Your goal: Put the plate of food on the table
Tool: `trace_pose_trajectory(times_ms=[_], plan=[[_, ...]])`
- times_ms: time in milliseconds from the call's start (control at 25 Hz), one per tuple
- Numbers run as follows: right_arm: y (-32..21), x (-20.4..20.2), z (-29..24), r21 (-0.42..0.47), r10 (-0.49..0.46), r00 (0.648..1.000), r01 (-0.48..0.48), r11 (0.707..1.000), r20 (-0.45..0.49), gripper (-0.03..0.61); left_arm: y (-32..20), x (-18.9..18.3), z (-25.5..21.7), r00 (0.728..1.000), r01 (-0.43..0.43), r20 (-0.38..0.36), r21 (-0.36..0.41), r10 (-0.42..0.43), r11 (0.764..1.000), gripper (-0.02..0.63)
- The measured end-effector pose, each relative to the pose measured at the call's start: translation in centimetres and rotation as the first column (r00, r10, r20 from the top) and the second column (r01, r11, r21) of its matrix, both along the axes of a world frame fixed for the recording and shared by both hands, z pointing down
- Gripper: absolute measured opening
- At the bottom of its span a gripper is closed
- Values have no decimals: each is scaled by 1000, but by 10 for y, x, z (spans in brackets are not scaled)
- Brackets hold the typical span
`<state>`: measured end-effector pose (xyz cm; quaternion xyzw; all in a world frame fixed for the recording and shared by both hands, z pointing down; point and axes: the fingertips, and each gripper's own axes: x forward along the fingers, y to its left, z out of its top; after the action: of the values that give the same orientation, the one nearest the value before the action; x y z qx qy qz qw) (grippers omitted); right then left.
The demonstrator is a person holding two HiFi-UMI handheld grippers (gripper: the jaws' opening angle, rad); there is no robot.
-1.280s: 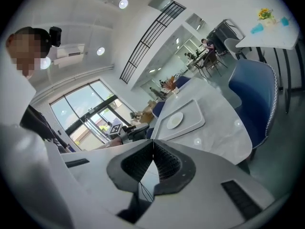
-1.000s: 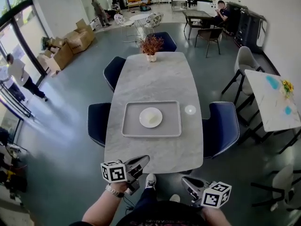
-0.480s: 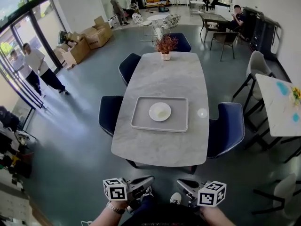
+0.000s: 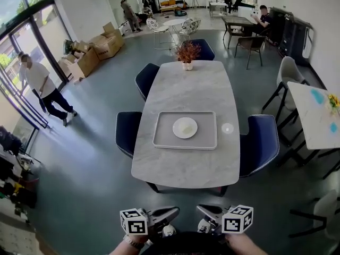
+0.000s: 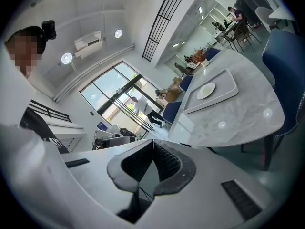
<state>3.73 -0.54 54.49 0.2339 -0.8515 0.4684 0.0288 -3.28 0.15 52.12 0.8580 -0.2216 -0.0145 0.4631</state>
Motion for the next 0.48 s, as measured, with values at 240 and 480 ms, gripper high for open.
trace_pose_trajectory(times_ms=[240, 480], plan=[[12, -23, -7, 10, 16, 1000, -16, 1000, 7, 12, 3, -25, -2, 999, -2, -46, -13, 1, 1000, 8], [22, -40, -14, 23, 45, 999, -45, 999, 20, 11, 16, -37, -5, 997, -36, -61, -8, 36, 999, 8]])
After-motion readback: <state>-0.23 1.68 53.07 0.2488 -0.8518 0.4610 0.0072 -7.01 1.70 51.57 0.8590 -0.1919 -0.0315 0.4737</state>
